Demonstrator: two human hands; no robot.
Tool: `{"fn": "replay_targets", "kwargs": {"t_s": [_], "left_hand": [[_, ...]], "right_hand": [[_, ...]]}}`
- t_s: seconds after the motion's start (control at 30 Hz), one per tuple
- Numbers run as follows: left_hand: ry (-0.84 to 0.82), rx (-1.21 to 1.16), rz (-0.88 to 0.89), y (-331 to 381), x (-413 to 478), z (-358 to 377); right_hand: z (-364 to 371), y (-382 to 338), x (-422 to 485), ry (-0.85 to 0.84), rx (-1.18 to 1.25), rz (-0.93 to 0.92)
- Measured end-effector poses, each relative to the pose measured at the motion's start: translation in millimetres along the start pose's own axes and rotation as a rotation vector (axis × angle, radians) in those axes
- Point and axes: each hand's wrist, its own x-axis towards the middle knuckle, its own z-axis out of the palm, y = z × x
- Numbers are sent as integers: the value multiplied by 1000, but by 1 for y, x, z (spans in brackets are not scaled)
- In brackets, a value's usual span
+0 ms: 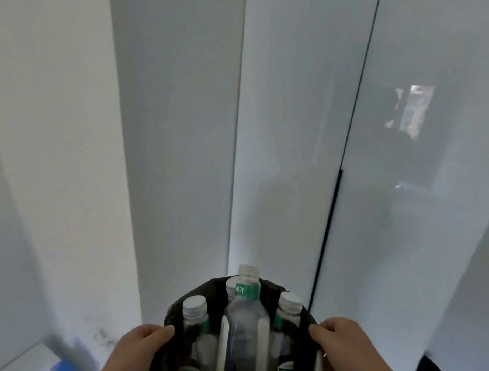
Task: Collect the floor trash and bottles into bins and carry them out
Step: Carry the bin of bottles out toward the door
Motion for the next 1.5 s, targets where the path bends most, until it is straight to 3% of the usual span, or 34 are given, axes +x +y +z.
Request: {"fn": "replay_targets", "kwargs": {"t_s": [0.4,0.8,1.17,1.5], "left_hand": [[-618,60,-15,22,9,171],[-1099,184,-1,-1,-125,276],[-1238,169,-41,-15,-280,343],[-1178,169,-37,-20,-322,427]], "right_hand": [[-82,85,-89,492,292,377],[-126,172,-248,959,420,602],[-214,255,-350,1023,488,611],[-293,313,-340,1027,525,586]]}}
